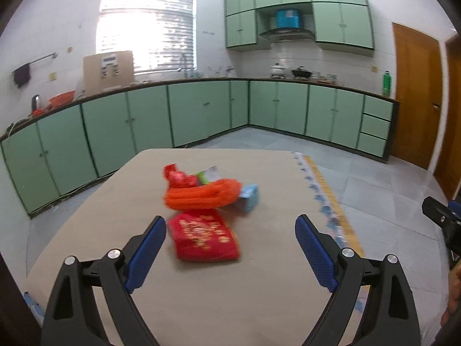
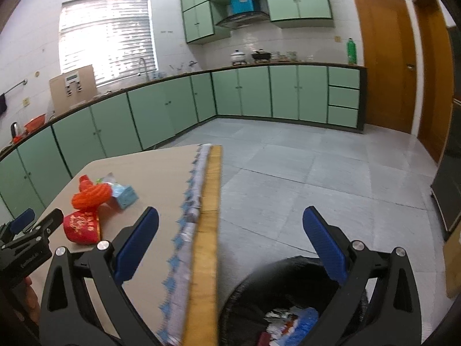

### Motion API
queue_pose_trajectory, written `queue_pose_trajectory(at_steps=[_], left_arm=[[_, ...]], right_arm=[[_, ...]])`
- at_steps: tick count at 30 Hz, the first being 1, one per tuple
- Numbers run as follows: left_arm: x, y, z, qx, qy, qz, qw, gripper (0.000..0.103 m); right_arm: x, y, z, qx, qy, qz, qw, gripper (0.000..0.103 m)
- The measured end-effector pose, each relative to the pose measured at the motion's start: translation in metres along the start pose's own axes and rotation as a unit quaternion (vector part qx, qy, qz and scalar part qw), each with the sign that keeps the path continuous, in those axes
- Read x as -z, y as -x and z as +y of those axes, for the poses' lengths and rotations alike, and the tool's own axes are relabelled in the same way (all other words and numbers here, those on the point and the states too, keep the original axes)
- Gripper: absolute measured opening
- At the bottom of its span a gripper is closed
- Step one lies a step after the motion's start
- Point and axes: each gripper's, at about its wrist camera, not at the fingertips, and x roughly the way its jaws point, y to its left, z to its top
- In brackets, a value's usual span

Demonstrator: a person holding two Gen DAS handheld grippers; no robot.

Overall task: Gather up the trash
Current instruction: 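Move both grippers back over the trash on the table, then close left gripper on the red printed paper cup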

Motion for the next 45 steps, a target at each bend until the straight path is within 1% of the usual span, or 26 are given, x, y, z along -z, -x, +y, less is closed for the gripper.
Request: queue_pose_trajectory(at_steps=[5,12,22,26,29,32,36,38,45], left_arm=[[0.003,-0.015,0.016,-0.013,0.011,0.011,0.9998,0.089],[0.008,-0.038,0.022,-0.023,0.013,0.027,0.9993,0.089],[0.017,-0.080,0.013,-0.030,0.017,0.066,0.9972,0.089],[0.018,-0.093,0.011,-0.039,0.015,0.081,0.9959,0.089],[0.017,-0.104,0.014,-0.037,0.025,0.100,0.9940,0.089],[0.017,-0.112,0.014,-0.036,0.025,0.118,0.9920,0.089],[0.018,-0.118,0.014,-0.038,0.026,0.136,0.9896,0.089],[0.019,-0.121,0.016,-0.038,0.029,0.145,0.9883,0.083],[0.023,-0.113,0.022,-0.022,0.044,0.139,0.9891,0.079]], right_arm=[[-0.001,-0.018,0.026,-0.013,0.013,0.006,1.000,0.097],[-0.005,-0.048,0.050,-0.023,0.018,0.018,0.999,0.097],[-0.012,-0.077,0.059,-0.029,0.027,0.030,0.999,0.097],[-0.015,-0.088,0.059,-0.033,0.027,0.038,0.998,0.097],[-0.015,-0.094,0.060,-0.037,0.029,0.044,0.998,0.097],[-0.013,-0.100,0.063,-0.042,0.032,0.051,0.997,0.097],[-0.011,-0.105,0.065,-0.045,0.035,0.057,0.997,0.097],[-0.009,-0.107,0.066,-0.048,0.035,0.060,0.996,0.097],[-0.007,-0.109,0.070,-0.056,0.039,0.065,0.996,0.097]])
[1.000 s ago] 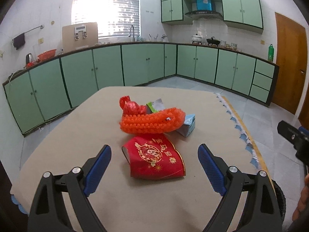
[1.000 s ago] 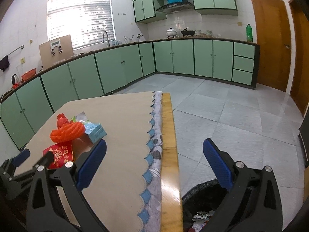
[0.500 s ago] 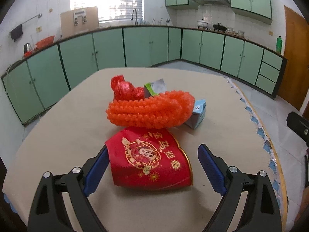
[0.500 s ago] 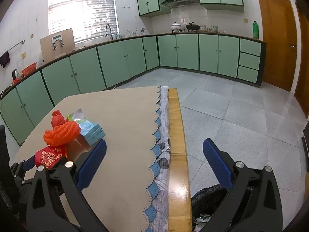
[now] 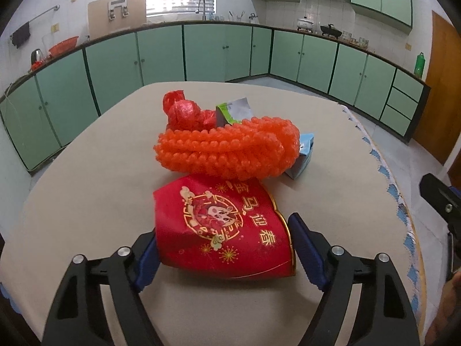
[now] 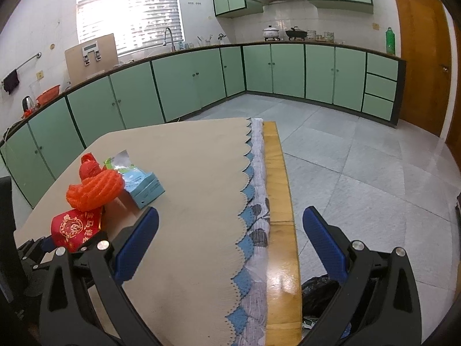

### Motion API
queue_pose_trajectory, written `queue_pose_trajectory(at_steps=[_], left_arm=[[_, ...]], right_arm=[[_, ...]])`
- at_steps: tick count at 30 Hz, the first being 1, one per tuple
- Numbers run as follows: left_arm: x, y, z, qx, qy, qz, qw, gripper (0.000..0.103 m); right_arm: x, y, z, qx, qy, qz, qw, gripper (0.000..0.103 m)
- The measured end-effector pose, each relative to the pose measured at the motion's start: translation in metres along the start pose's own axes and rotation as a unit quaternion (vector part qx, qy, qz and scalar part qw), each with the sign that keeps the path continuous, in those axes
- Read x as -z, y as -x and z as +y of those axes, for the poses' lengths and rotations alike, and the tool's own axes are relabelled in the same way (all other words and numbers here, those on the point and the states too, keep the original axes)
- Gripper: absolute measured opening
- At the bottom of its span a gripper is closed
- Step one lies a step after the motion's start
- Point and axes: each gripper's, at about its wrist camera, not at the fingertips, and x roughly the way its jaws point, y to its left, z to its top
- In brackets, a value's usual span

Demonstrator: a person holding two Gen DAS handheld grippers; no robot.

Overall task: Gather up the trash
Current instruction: 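Close left gripper on the red printed paper cup, then lift the red cup with left gripper while right gripper approaches the orange mesh sleeve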

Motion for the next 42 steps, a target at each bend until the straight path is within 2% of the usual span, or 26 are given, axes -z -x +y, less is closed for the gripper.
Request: queue_pose_trajectory(at_steps=[6,15,29,36,37,39,42], left_arm=[[0.009,0.016,0.011,-0.003,0.002,-0.008,1.0000,0.079],[0.010,0.038,0.046,-0.029,0.019,-0.031,0.9989,0.079],[0.005,0.039,0.092,-0.071,0.032,-0.045,0.9959,0.079],[0.006,0.038,0.106,-0.087,0.035,-0.050,0.9944,0.079],[0.006,0.038,0.107,-0.088,0.035,-0.050,0.9943,0.079],[0.007,0.036,0.109,-0.087,0.037,-0.048,0.9944,0.079],[0.007,0.033,0.110,-0.085,0.039,-0.044,0.9947,0.079]], right_arm=[[-0.001,0.002,0.010,-0.009,0.008,-0.003,1.000,0.097],[0.001,-0.001,0.035,-0.027,0.021,0.003,0.999,0.097],[0.000,-0.017,0.096,-0.060,0.051,0.015,0.997,0.097],[0.005,-0.037,0.130,-0.069,0.070,0.044,0.994,0.097],[0.005,-0.040,0.134,-0.069,0.071,0.049,0.994,0.095],[0.006,-0.043,0.138,-0.070,0.076,0.056,0.993,0.083],[0.007,-0.049,0.144,-0.068,0.084,0.071,0.992,0.078]])
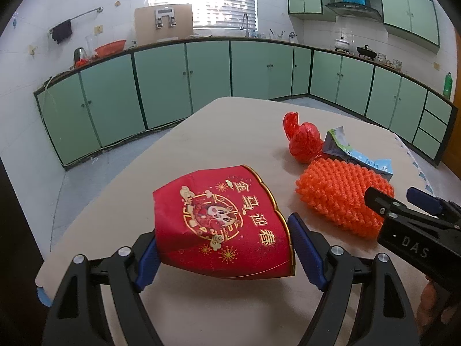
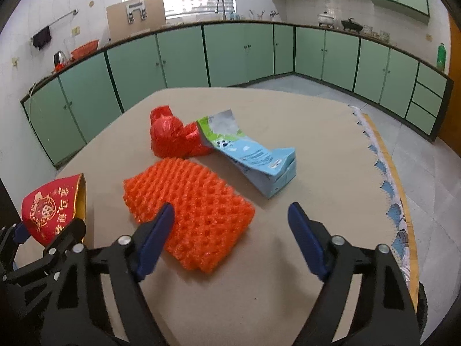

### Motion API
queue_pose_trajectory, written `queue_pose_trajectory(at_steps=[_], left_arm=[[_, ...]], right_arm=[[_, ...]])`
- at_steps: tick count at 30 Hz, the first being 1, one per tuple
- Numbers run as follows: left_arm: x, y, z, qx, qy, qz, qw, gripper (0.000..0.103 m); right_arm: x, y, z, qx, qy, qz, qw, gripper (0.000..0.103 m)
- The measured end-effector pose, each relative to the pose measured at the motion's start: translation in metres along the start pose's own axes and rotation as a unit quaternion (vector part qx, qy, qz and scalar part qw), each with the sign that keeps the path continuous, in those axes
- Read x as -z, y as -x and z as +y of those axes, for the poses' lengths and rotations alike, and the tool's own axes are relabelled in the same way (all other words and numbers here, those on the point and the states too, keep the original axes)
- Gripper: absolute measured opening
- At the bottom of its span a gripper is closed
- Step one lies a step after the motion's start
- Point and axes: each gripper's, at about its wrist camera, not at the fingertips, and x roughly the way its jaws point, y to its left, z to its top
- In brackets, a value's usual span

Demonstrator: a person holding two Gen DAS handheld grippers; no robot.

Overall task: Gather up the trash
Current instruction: 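Lift the red cup with left gripper while right gripper approaches the orange mesh sleeve, then close right gripper on the orange mesh sleeve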

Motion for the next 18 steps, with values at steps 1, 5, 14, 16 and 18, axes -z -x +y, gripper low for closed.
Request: queue_pose_trajectory(at_steps=[1,5,14,16,18], left_arm=[[0.0008,-0.0005,-0.0002,0.000,0.001,0.001,1.0000,0.079],[0.0027,-0.0020,0.0006,0.001,0.002,0.004,1.0000,0.079],[0.0028,-0.0022,0.0056,-0.003,0.007,0.006,1.0000,0.079],[0.0037,-0.0020,0.0060,-0.003,0.008,0.006,0.9999,0.079],[0.0036,-0.0016,0.0058,-0.003,0.007,0.006,1.0000,0.079]], right_arm=[[0.0001,-0.0004,0.0001,0.001,0.000,0.001,1.000,0.078],[0.0013,-0.0023,0.0009,-0.003,0.005,0.006,1.000,0.071],[0.0039,-0.0041,0.0054,-0.026,0.021,0.016,0.999,0.042],[0.0043,-0.0041,0.0045,-0.031,0.019,0.016,0.999,0.033],[0.0043,-0.0041,0.0040,-0.034,0.018,0.016,0.999,0.025]])
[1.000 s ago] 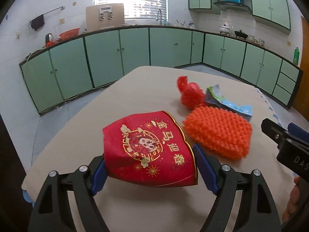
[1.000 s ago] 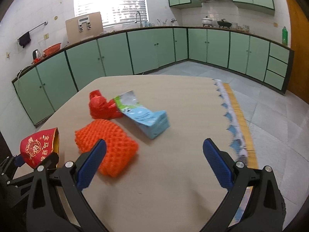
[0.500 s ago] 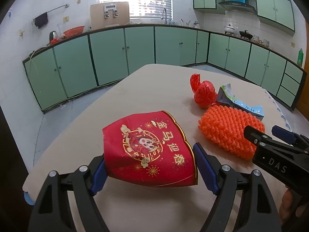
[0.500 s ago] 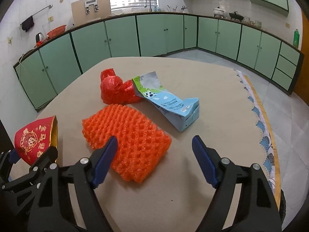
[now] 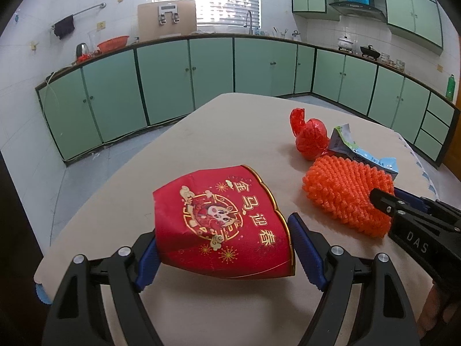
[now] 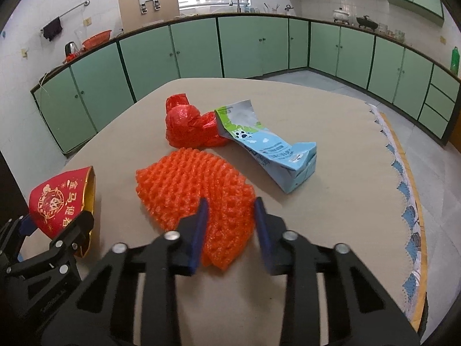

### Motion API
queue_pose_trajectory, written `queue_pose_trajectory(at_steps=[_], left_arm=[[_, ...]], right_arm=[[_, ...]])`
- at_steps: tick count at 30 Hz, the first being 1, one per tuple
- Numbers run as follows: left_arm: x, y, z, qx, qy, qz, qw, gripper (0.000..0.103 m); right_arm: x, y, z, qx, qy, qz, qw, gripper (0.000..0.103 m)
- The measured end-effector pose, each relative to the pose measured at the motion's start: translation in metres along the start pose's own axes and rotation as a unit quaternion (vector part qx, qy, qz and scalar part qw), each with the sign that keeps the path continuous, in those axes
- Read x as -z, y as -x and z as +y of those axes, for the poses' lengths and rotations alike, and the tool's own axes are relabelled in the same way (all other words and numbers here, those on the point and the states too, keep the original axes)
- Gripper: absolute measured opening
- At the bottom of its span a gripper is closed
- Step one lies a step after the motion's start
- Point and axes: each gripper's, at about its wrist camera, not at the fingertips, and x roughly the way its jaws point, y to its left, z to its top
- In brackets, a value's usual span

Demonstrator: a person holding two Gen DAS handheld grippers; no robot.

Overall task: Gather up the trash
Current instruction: 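Close right gripper on the orange mesh sleeve, then carry the red cup and mesh sleeve over the black bin with both grippers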

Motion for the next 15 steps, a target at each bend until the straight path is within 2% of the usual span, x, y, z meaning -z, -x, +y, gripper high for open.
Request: queue_pose_trajectory(at_steps=[3,15], left_arm=[[0.000,0.002,-0.001,0.001,-0.001,-0.001,1.0000,0.079],[-0.004,0.022,-0.018,0.019,-0.012,-0.018,0.9996,0.079]], right_arm=[[0.001,0.005,0.000,-0.001,0.005,-0.005,1.000,0.018],[0.000,0.051,-0.015,0.002,0.010,-0.041,0.999,0.016]])
